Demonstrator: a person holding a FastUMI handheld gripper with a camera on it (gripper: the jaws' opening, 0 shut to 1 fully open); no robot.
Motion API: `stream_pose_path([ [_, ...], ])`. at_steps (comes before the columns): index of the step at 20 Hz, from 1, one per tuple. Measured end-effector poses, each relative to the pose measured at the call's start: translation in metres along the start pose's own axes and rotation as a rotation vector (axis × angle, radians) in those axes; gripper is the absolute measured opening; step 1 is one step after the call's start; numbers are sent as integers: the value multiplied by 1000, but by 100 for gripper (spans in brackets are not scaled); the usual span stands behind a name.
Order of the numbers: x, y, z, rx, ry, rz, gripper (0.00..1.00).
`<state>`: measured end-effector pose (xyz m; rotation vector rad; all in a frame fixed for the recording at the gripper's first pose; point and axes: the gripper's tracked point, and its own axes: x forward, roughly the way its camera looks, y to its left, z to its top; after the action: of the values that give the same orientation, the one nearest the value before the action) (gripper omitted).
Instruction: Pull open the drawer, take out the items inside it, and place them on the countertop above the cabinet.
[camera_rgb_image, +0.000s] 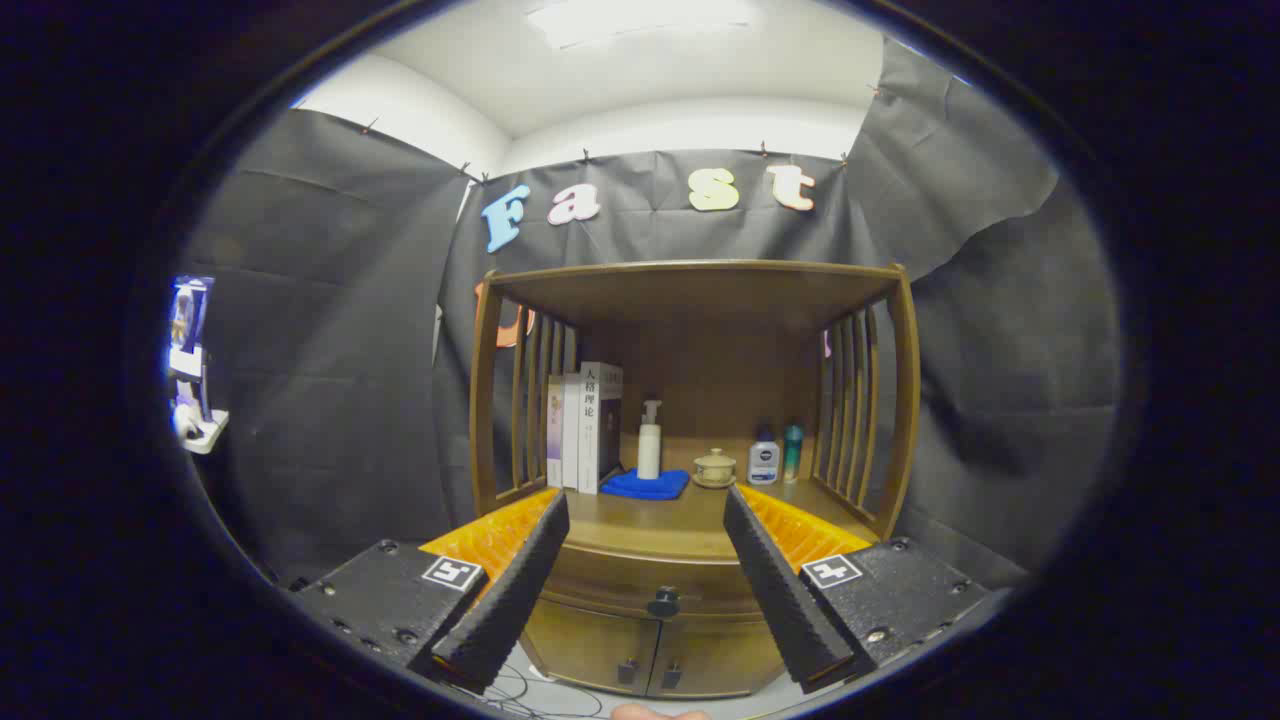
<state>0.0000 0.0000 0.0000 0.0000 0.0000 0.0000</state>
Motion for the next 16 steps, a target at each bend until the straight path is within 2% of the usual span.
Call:
stream_pose_path([
  [11, 2, -8, -10, 11, 17, -16, 100],
  [16, 17, -11, -29, 19, 23, -41, 100],
])
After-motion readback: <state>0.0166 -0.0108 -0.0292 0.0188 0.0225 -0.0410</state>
